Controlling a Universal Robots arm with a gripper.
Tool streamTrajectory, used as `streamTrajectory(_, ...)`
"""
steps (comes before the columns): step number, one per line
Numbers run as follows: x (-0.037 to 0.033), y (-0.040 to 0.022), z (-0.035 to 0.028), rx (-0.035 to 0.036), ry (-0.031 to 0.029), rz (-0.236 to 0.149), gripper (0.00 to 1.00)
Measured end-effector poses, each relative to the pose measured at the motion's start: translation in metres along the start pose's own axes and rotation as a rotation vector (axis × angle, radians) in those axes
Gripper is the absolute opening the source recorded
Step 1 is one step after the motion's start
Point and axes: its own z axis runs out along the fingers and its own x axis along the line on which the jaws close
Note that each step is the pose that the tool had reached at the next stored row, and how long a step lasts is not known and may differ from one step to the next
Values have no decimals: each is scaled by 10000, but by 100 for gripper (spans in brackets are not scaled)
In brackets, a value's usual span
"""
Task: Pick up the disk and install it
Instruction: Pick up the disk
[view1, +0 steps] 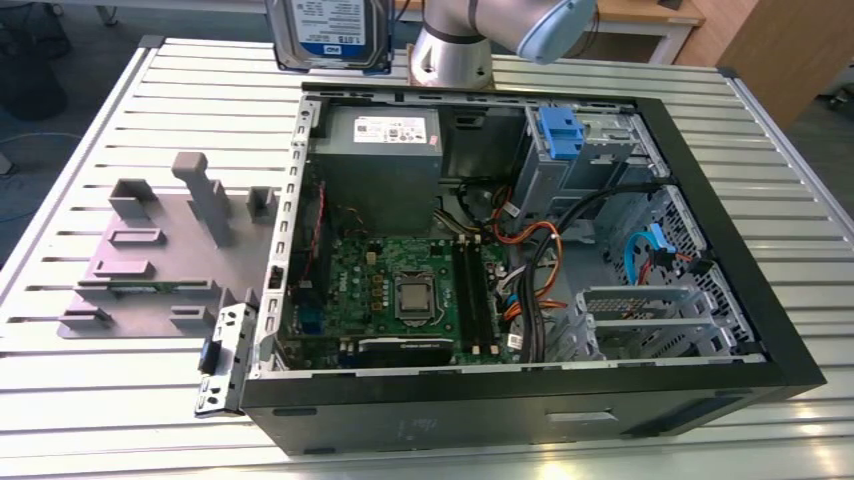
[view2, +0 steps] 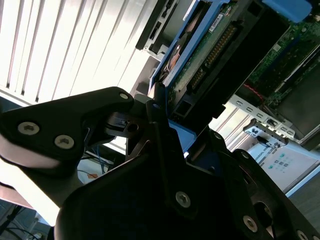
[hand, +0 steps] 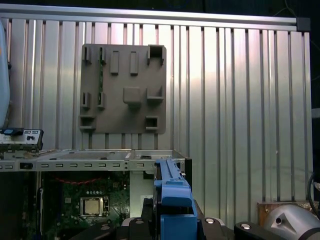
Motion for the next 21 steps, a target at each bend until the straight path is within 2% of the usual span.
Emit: streamTrajectory(21,-1,-65,-2,0,0,0,37)
